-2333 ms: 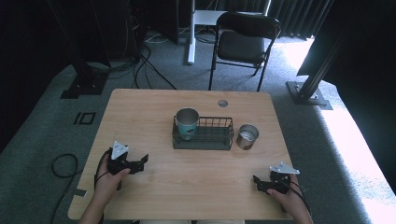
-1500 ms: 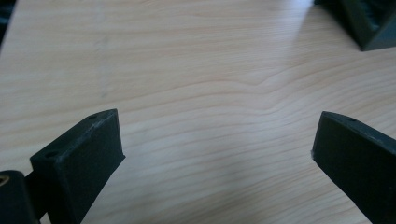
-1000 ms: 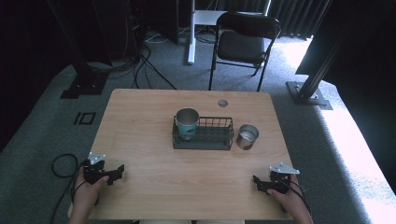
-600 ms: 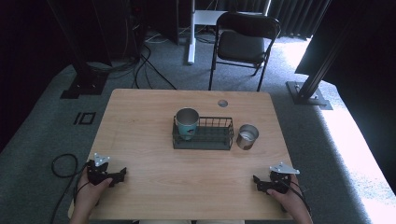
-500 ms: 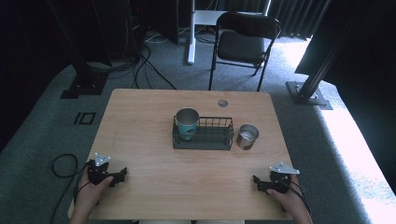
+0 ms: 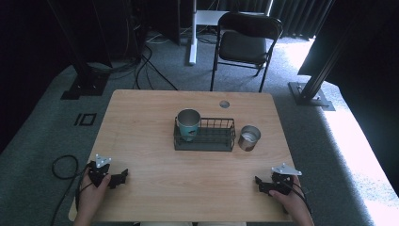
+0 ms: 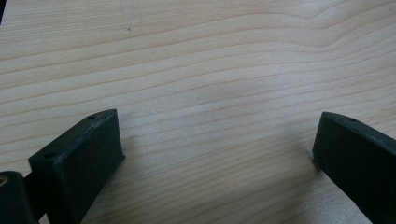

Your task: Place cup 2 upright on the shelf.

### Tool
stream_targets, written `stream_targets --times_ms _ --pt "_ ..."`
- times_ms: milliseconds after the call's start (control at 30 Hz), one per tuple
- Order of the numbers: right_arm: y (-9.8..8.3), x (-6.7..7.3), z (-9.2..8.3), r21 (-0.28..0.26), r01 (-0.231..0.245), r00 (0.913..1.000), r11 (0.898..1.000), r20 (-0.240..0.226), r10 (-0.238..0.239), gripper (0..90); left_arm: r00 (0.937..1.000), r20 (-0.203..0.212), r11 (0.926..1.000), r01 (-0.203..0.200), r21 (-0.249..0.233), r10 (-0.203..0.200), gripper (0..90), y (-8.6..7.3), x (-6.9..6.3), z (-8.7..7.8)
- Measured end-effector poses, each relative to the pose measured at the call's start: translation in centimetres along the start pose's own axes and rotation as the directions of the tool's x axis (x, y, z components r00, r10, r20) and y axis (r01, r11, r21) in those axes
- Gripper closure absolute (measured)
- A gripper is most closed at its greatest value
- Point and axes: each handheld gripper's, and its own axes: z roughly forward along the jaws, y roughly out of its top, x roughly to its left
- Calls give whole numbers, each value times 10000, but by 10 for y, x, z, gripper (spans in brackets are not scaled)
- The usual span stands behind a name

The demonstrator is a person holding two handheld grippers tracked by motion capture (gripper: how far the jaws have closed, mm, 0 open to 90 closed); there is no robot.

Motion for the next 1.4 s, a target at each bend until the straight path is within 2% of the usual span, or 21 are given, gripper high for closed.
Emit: stream_targets --times_ms 267,500,1100,1400 --pt "3 2 3 -18 -114 9999 9999 119 114 116 10000 14 10000 -27 9 27 23 0 0 0" --pt "7 3 7 -74 -238 9997 9997 46 238 116 10000 14 10000 -23 6 23 23 0 0 0" --pt "29 -1 18 -921 -572 9979 9941 242 597 116 10000 52 10000 -59 -6 59 24 0 0 0" --pt "44 1 24 -1055 -568 9980 9928 210 593 116 9999 102 9999 -124 -9 124 23 0 -1 0"
